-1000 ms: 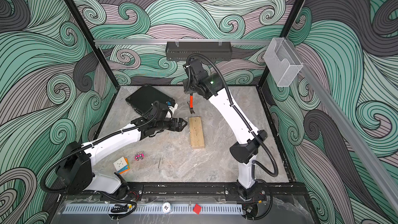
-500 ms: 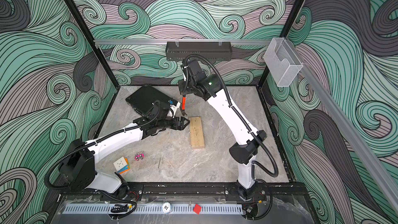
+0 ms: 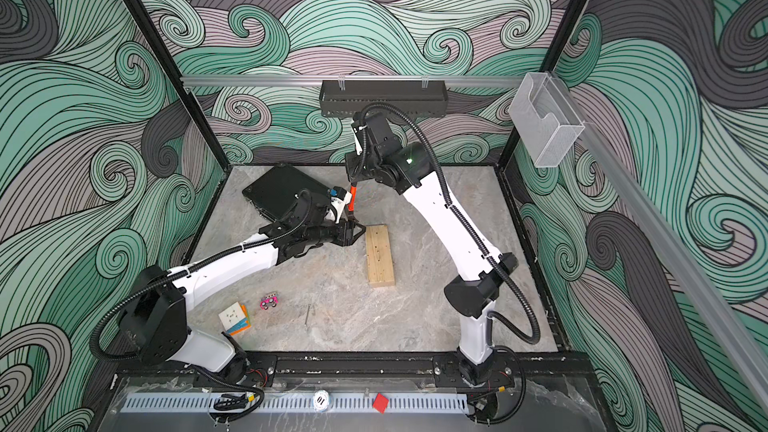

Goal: Use a claw hammer to pull out a nail
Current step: Pick up the nail with the hammer.

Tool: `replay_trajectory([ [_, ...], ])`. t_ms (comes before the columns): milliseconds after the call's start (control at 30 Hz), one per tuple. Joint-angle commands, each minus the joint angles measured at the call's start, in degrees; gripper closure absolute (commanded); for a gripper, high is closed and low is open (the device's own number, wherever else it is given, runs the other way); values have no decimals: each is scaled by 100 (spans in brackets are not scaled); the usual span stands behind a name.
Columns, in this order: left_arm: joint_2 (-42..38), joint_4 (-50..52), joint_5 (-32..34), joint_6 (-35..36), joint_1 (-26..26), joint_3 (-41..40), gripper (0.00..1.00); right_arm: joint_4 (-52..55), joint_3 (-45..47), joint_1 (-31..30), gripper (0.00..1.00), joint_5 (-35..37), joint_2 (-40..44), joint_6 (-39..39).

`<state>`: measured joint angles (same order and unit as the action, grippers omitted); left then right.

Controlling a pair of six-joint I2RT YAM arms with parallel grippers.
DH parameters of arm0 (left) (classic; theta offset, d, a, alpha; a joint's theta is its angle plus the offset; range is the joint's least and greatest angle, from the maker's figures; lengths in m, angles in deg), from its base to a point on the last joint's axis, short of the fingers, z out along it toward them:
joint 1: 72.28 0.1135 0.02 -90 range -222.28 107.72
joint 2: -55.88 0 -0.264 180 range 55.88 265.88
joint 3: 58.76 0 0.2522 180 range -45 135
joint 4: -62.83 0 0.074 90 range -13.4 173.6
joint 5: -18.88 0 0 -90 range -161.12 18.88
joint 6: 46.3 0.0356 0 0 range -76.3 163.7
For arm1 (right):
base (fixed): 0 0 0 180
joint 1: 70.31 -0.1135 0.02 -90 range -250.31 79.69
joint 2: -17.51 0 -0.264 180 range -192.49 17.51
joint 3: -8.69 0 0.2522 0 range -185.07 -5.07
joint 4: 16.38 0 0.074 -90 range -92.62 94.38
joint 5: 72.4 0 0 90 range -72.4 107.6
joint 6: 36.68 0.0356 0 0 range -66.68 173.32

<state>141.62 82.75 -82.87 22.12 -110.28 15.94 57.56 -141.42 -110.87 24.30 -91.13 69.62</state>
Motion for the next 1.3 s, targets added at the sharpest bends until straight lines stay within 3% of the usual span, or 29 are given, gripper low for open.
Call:
replay_trajectory([
  [0,-39,-44,-65,50,17,167,49,-428,-146,-32,100,-62,340,102],
  [433,-95,-96,-133,-36,17,93,66,-464,-121,-12,100,92,396,103],
  [700,-194,-75,-83,-62,16,-4,82,-474,-108,21,100,121,387,137],
  [900,-215,-2,-46,-71,16,13,88,-481,-112,25,100,140,387,137],
  [1067,-281,26,-51,-73,20,31,100,-482,-117,32,100,142,379,137],
  [1267,-356,79,-50,-70,19,31,100,-497,-101,31,100,145,376,135],
])
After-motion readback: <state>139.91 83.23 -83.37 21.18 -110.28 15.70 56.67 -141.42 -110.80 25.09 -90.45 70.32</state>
